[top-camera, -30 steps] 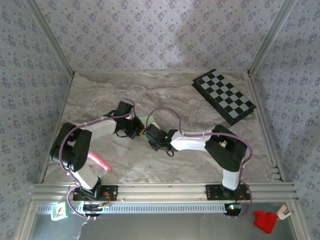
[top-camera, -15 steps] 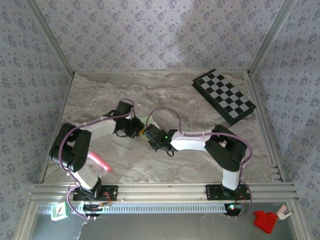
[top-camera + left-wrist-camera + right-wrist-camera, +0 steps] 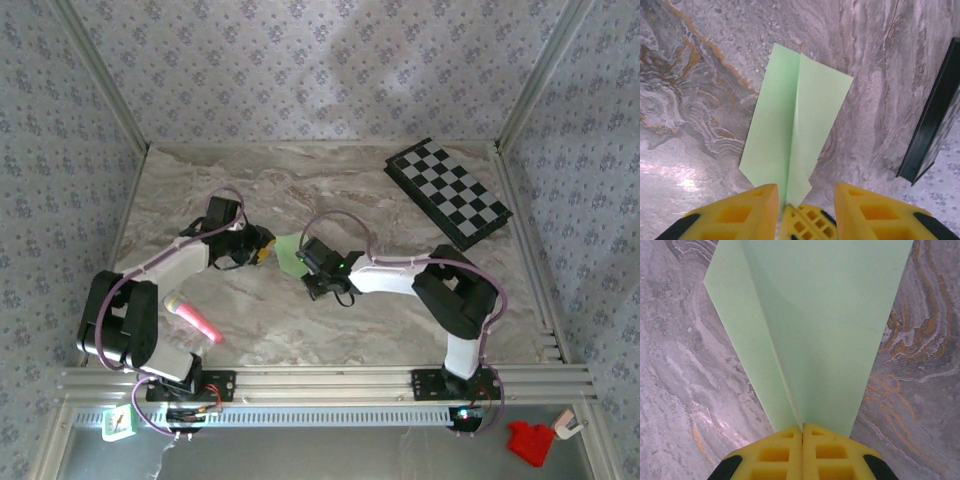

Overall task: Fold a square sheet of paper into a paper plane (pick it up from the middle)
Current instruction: Fourth fold the wing at the center of the table.

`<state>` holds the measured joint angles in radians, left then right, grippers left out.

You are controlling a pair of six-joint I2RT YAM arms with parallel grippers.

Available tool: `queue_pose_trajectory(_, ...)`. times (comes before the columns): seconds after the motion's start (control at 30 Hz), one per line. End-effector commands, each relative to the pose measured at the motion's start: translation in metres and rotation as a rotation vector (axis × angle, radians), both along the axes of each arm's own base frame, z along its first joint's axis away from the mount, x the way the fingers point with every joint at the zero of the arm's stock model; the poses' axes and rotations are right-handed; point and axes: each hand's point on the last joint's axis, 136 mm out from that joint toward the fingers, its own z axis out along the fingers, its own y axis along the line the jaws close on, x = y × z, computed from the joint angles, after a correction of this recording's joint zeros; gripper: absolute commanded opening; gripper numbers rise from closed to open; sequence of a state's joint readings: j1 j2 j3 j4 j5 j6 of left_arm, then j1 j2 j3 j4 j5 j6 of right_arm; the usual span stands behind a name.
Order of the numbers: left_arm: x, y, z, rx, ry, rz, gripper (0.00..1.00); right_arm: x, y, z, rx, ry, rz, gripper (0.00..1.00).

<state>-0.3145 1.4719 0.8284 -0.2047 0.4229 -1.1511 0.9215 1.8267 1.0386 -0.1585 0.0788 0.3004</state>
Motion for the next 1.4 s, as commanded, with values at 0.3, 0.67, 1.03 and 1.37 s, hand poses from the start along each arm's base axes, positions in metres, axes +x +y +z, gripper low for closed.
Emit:
queue_pose_trajectory(0.3, -0.018, -0.038, -0.022, -0.054, -0.044, -0.186, 0.28, -0.003, 0.005, 0.017, 0.236, 0.148, 0.057, 0.05)
queue_pose_trajectory(0.67, -0.011, -0.054, -0.046, -0.032, 0.005, -0.255, 0.25, -0.002, 0.002, 0.015, 0.241, 0.155, 0.055, 0.06)
queue_pose_trajectory(1.03, -0.023, -0.049, -0.075, 0.033, 0.121, -0.251, 0.25, 0.002, -0.005, 0.014, 0.188, 0.107, 0.036, 0.09)
queue_pose_trajectory(1.37, -0.034, -0.039, -0.09, 0.099, 0.212, -0.234, 0.25, 0.005, -0.009, 0.02, 0.066, -0.009, 0.042, 0.28)
